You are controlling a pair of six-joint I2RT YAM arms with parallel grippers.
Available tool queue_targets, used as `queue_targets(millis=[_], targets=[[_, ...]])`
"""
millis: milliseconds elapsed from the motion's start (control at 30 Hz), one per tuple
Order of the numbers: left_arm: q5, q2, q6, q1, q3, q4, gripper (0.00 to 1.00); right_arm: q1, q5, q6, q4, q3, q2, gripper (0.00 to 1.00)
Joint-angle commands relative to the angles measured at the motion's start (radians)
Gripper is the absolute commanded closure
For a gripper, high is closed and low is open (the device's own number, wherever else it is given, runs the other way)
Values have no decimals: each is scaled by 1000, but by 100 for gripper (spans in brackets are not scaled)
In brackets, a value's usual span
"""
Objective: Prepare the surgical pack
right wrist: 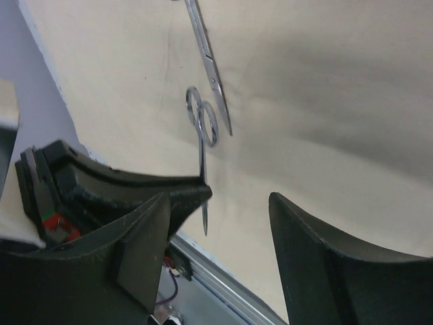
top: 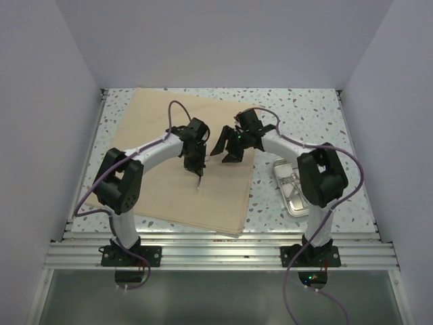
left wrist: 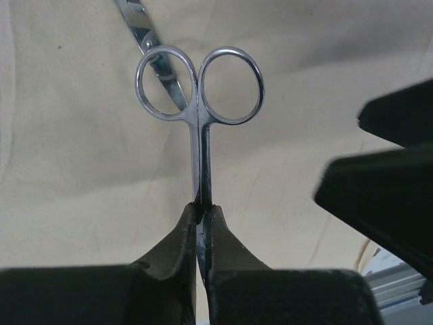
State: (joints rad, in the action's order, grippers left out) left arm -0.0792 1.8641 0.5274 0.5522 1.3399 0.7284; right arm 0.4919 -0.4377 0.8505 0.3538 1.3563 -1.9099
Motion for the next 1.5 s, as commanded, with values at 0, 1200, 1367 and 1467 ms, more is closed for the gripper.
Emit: queue_targets(millis=[0,1200,1367,1467], targets=[[-53,-60,-7,3,-37,-35,100,23,-6,74,-95,78,-60,36],[-160,-180,8,-61,-39,-99,48,24,115,-228,317,182,-31,100],[-179,-160,-9,-100,-15,-90,43,-58,556,-468,629,257,101,100],[-160,-125,-4,-103,-2,-80,43,-61,849,-565,695,187,170,100]])
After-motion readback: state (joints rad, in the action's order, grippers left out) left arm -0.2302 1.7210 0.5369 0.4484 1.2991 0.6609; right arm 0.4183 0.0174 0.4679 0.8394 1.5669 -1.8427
